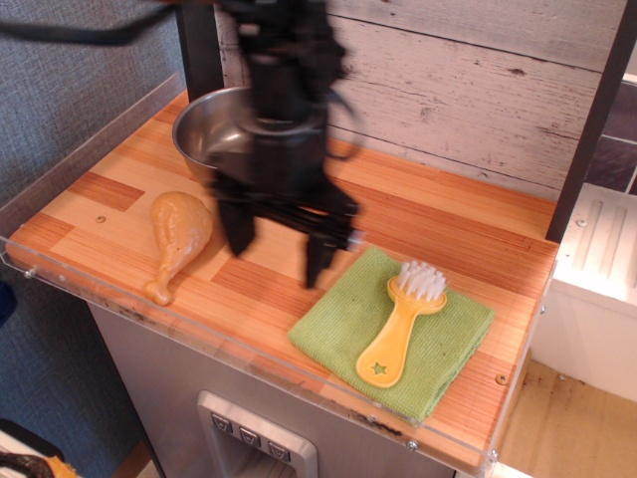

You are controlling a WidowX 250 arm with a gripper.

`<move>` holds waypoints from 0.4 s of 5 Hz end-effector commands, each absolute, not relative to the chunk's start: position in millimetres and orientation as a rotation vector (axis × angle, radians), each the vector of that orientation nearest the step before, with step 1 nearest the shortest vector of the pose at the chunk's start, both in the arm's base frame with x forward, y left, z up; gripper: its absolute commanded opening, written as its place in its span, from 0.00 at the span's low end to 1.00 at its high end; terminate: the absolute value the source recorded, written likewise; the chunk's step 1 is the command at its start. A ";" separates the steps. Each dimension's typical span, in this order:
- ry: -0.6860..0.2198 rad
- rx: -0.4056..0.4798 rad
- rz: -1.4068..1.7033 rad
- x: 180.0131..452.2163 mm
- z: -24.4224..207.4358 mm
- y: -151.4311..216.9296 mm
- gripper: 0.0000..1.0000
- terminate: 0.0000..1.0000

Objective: Put the thigh behind the cloth.

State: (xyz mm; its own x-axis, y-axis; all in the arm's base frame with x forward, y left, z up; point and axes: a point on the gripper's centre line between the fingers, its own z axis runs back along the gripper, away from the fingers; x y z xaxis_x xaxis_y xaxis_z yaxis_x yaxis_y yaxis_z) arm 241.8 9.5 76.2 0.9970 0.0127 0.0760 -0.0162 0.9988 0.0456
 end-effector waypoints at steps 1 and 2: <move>-0.116 0.084 0.189 203.1 76.5 58.6 1.00 0.00; -0.102 0.074 0.226 209.0 59.5 82.5 1.00 0.00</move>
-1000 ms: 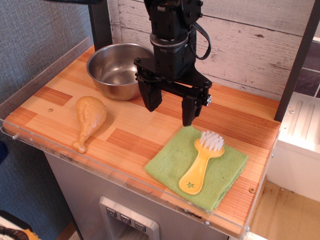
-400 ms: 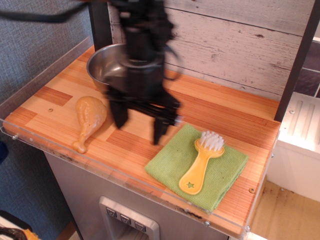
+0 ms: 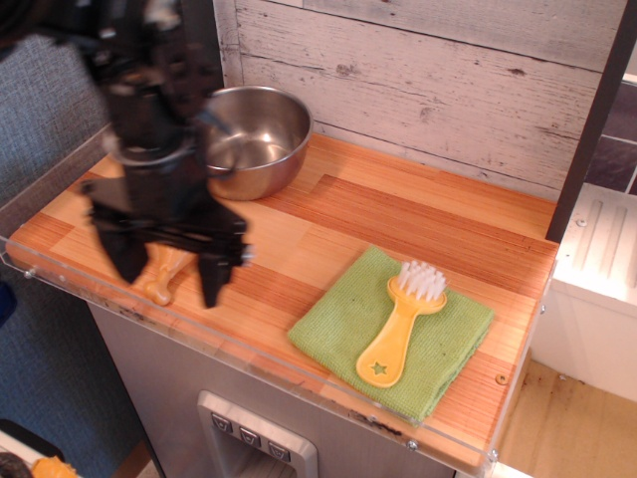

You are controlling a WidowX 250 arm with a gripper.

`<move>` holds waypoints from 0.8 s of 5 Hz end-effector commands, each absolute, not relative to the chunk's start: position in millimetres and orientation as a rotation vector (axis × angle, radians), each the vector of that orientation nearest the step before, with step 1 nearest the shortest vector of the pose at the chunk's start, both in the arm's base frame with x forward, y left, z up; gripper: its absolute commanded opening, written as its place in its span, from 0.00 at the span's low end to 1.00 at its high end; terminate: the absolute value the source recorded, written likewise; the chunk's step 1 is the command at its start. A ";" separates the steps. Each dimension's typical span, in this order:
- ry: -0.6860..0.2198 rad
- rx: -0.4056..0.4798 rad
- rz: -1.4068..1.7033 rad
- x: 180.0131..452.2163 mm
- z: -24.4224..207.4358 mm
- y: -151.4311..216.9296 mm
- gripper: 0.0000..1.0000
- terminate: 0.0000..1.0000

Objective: Put the thigh behind the cloth.

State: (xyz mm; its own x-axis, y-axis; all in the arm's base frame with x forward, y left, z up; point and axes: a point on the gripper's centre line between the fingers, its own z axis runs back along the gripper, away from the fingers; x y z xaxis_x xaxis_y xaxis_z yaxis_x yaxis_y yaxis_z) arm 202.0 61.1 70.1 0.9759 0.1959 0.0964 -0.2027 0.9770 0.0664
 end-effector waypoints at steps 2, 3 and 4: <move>-0.060 0.090 0.192 227.4 38.5 97.8 1.00 0.00; -0.046 0.098 0.179 231.7 27.6 103.8 1.00 0.00; -0.040 0.106 0.157 234.5 18.4 104.7 1.00 0.00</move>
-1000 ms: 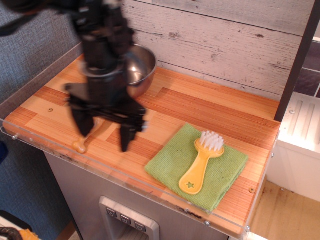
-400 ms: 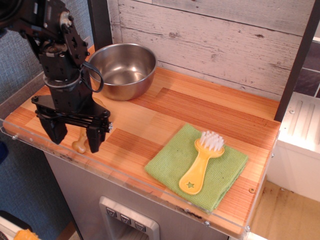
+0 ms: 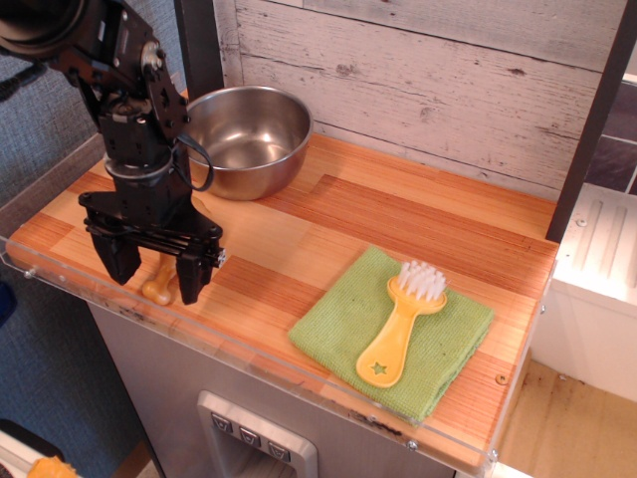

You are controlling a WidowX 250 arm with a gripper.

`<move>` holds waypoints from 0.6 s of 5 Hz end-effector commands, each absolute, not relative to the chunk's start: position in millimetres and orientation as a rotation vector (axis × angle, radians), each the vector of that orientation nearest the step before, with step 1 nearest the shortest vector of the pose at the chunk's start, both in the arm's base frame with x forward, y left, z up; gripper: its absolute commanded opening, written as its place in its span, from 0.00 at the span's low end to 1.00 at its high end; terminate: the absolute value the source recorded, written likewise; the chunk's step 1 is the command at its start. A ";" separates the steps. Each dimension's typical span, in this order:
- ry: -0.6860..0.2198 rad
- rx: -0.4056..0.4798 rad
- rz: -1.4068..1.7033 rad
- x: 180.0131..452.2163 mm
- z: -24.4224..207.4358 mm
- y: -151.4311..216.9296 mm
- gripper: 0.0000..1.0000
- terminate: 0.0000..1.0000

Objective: Put the thigh behind the cloth.

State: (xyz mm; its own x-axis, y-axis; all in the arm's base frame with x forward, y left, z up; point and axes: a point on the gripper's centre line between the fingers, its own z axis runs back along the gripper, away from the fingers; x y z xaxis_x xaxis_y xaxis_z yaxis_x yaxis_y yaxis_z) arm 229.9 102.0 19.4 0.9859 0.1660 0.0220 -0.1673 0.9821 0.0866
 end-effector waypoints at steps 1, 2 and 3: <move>-0.019 0.104 0.145 234.5 8.6 104.6 1.00 0.00; -0.019 0.090 0.138 234.1 3.3 103.3 1.00 0.00; -0.027 0.099 0.128 231.8 4.7 99.1 0.00 0.00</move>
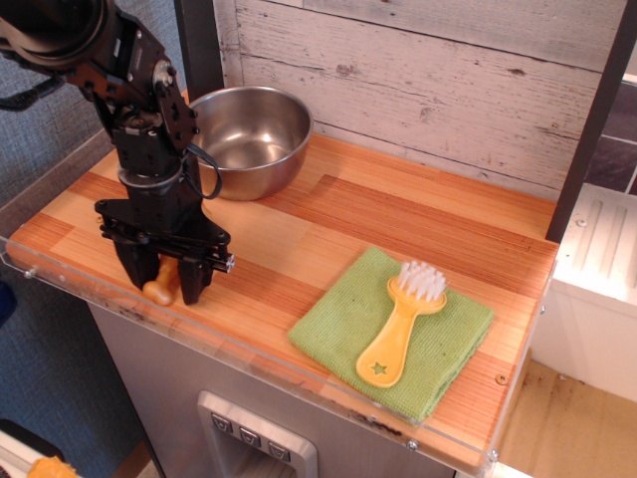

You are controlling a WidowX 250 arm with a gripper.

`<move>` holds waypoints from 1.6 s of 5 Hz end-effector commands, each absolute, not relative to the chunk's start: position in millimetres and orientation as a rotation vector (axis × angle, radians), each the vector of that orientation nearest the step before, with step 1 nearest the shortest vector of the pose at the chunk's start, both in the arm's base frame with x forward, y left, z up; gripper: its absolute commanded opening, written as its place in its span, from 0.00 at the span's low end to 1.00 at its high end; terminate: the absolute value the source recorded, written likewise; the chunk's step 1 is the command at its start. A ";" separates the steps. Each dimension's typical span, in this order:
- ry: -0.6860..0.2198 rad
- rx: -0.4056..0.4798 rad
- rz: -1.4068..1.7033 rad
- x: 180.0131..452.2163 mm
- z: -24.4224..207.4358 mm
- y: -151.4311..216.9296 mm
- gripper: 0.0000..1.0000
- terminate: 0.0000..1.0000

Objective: Put the thigh behind the cloth.

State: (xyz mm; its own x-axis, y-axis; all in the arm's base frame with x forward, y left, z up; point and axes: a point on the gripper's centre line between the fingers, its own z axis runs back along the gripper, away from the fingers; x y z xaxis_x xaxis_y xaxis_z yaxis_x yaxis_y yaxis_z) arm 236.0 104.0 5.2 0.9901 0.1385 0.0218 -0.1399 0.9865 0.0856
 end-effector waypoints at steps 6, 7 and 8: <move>-0.297 -0.097 0.088 330.4 83.1 -38.8 0.00 0.00; -0.283 -0.085 0.102 350.9 69.1 -53.2 0.00 0.00; -0.255 -0.089 0.118 363.6 51.1 -65.5 0.00 0.00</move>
